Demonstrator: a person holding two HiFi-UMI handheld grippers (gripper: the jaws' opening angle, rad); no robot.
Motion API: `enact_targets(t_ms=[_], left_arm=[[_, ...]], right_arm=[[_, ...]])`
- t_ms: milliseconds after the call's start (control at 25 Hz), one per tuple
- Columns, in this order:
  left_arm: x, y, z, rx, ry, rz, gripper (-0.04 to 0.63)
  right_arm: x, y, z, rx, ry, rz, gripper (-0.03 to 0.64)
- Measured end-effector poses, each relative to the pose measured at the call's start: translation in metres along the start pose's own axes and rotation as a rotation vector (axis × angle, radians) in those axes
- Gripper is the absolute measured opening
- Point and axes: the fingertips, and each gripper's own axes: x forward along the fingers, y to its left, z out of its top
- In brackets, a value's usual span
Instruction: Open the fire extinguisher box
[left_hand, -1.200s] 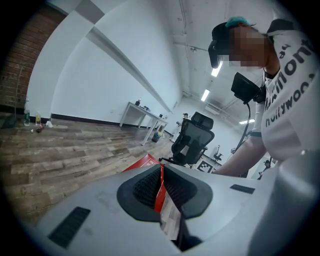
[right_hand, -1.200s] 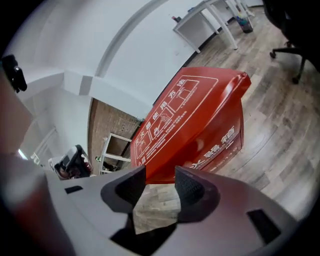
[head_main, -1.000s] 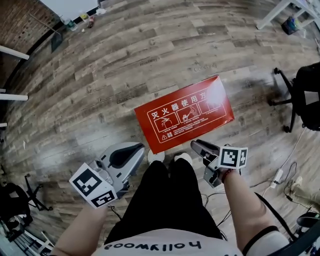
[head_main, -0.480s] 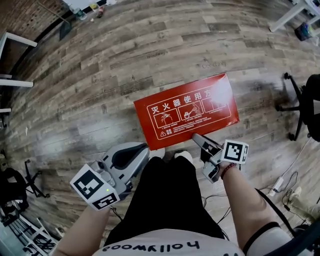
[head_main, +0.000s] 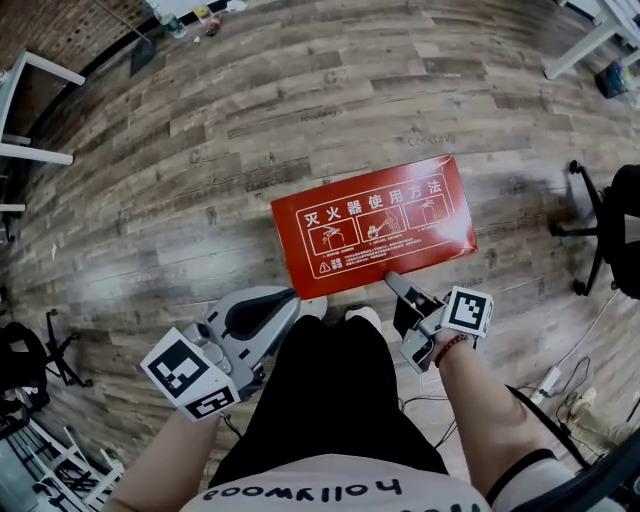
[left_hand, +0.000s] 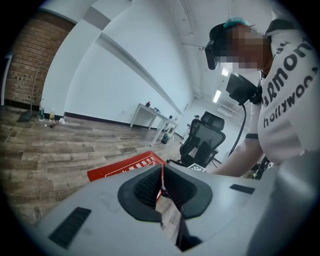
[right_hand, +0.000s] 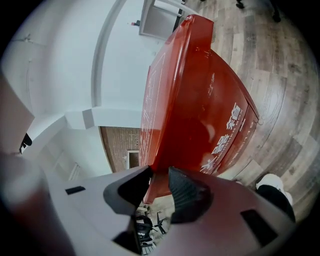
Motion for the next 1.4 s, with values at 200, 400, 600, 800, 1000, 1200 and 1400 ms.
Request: enact_targets(t_ms=[200, 400, 600, 800, 1000, 1200, 1400], left_arm=[[-0.005, -0.003, 0.007, 0.003, -0.021, -0.006, 0.006], [-0.012, -0.003, 0.018, 0.010, -0.048, -0.011, 0.006], [-0.017, 0.001, 0.026, 0.017, -0.072, -0.012, 0.006], [-0.024, -0.004, 0.021, 0.023, -0.073, -0.017, 0.006], [-0.035, -0.002, 0.022, 0.064, -0.046, 0.018, 0.006], [-0.032, 0.012, 0.016, 0.225, 0.120, 0.061, 0.069], [-0.020, 0.025, 0.024, 0.348, 0.185, 0.069, 0.192]], right_arm=[[-0.008, 0.021, 0.000, 0.010, -0.006, 0.037, 0.115], [-0.013, 0.038, -0.001, -0.017, 0.001, 0.037, 0.114], [-0.016, 0.045, -0.003, -0.041, 0.013, 0.033, 0.114], [-0.016, 0.052, -0.003, -0.027, -0.019, 0.062, 0.110], [-0.019, 0.071, -0.002, -0.030, 0.002, 0.097, 0.110], [-0.015, 0.113, 0.009, -0.058, -0.004, 0.154, 0.110], [-0.006, 0.152, 0.028, -0.094, -0.031, 0.220, 0.110]])
